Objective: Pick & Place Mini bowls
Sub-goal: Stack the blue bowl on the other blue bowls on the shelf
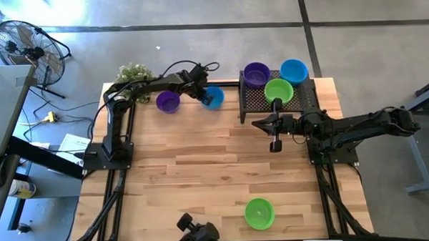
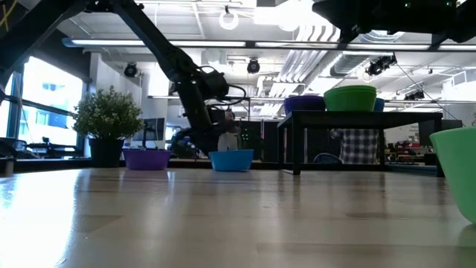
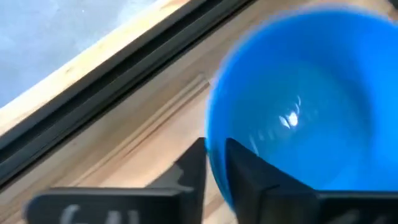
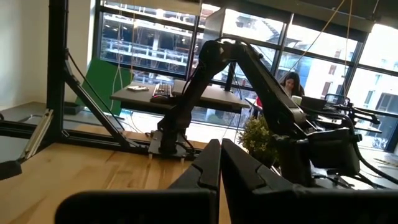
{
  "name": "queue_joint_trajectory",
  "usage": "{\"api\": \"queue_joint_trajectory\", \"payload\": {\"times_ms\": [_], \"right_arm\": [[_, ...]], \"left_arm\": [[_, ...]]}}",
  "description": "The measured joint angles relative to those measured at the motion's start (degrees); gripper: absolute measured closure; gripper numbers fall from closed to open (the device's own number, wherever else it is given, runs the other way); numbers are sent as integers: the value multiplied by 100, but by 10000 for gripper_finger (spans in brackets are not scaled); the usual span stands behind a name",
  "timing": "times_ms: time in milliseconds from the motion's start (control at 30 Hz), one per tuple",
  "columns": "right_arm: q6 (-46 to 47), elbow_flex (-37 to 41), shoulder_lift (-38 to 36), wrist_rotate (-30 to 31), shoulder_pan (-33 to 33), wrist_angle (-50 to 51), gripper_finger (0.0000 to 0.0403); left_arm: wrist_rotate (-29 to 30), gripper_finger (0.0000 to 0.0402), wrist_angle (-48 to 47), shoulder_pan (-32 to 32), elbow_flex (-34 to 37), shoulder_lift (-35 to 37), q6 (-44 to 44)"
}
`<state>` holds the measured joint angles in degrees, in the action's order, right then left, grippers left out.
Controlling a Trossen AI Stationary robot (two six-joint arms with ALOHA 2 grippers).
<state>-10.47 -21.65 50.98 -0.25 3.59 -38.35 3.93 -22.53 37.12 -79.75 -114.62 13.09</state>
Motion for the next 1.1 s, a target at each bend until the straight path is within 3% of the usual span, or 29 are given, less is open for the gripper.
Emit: {"api": "queue_joint_trajectory", "payload": {"times_ms": [133, 367, 533, 733, 933, 1100], "right_arm": [[0, 0, 0, 0, -1, 9, 402], [0, -1, 0, 2, -1, 72, 402], [-1, -2, 0, 4, -32, 158, 401], [-35, -2, 0, 9, -192, 144, 401], [-74, -2, 0, 9, -334, 92, 402], [-161, -2, 0, 103, -448, 85, 402]], "left_arm": [[15, 393, 35, -39, -15, -14, -82], [-54, 398, -613, -240, -14, 566, -313], [147, 399, -807, -937, 162, 900, -433], [-87, 399, -702, -2015, 249, 967, -536], [-80, 399, -45, -2899, 309, 967, -388], [-84, 399, 874, -3256, 536, 714, -204]]}}
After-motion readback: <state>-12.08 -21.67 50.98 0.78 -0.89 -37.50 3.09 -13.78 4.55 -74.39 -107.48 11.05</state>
